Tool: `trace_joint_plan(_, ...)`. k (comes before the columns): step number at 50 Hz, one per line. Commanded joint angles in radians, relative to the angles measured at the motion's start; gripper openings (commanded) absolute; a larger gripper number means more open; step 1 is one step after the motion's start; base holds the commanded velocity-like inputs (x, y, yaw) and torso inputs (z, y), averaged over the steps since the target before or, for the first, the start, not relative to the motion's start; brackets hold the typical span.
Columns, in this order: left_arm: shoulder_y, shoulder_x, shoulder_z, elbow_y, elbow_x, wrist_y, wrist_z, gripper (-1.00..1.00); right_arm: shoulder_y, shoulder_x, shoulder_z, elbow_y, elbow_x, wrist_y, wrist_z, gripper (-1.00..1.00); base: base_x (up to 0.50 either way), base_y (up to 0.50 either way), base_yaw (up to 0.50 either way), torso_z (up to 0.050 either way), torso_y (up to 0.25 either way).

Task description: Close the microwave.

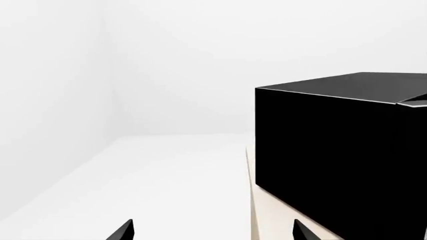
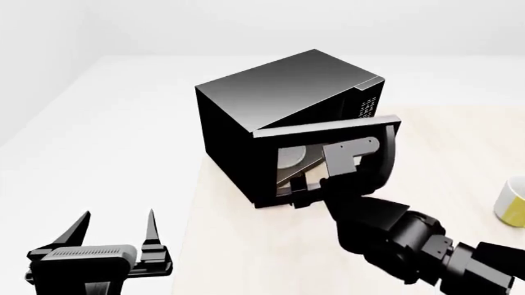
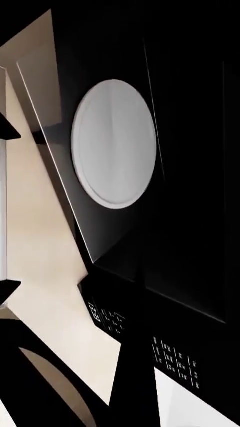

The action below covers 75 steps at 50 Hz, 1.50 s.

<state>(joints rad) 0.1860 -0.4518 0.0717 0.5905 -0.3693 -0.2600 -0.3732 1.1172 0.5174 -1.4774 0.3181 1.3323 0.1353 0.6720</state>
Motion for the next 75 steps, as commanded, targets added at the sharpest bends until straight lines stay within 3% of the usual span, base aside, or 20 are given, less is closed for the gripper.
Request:
trace_joint_plan(1, 0.0, -0.001, 0.002, -0.003, 0.0, 0.003, -0.001, 1.0, 0.027, -0.007, -0.008, 0.071, -0.02, 0.019, -0.04, 1.0, 0.0, 0.0, 0.0, 0.0, 0.0)
trace_joint_plan(46, -0.009, -0.008, 0.012, -0.005, -0.005, -0.002, -0.011, 1.0, 0.098, -0.082, -0.025, 0.304, -0.075, 0.039, -0.238, 1.0, 0.0, 0.0, 0.0, 0.0, 0.0)
trace_joint_plan(53, -0.01, -0.008, 0.014, -0.01, -0.006, 0.003, -0.01, 1.0, 0.093, -0.142, -0.034, 0.445, -0.1, 0.016, -0.323, 1.0, 0.0, 0.0, 0.0, 0.0, 0.0)
trace_joint_plan(75, -0.011, -0.012, 0.017, -0.009, -0.009, 0.0, -0.014, 1.0, 0.114, -0.212, -0.059, 0.588, -0.148, -0.008, -0.463, 1.0, 0.0, 0.0, 0.0, 0.0, 0.0)
